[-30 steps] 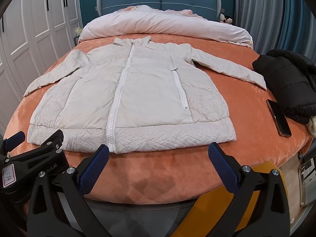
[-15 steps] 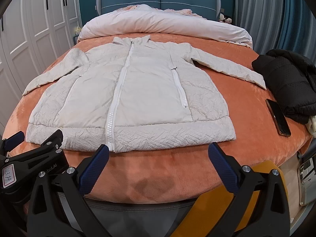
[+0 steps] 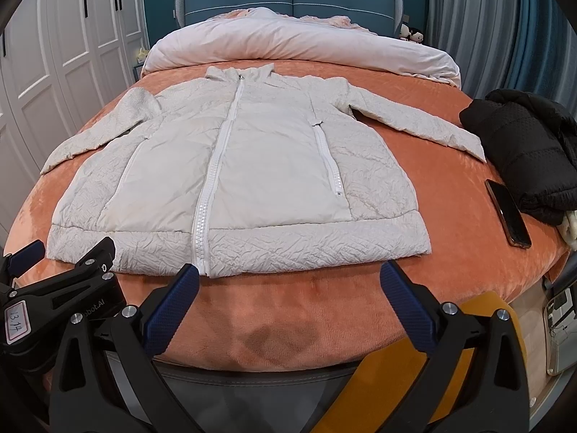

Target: Fold large clothes

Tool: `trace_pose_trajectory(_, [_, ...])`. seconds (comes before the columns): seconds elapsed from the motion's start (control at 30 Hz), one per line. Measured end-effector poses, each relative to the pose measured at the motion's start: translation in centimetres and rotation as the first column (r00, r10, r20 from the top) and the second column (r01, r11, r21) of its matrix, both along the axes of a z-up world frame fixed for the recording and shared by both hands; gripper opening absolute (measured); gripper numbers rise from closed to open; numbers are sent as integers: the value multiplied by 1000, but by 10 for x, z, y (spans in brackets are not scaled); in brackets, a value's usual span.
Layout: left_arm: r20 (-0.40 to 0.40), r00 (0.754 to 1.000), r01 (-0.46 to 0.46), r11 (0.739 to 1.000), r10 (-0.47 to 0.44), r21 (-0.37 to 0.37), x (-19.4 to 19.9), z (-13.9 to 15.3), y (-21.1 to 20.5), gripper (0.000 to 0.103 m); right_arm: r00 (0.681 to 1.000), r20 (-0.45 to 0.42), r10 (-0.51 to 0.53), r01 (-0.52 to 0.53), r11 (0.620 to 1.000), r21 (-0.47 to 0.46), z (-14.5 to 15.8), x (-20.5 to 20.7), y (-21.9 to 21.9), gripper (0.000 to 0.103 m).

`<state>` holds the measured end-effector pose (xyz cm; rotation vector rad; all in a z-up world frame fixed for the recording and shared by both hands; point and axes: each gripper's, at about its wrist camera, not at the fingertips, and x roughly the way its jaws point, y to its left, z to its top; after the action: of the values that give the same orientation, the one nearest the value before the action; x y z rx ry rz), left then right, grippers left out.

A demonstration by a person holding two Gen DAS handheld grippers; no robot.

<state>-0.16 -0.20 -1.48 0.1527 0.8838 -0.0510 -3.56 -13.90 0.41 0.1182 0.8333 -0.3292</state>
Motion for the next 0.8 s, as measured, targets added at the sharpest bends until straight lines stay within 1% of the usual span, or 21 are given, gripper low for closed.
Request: trace_pose_trajectory(0.8, [-3, 1000, 0, 1000, 0, 3, -2, -7, 2, 93, 1000, -5, -3, 2, 1000, -1, -3, -2, 0, 98])
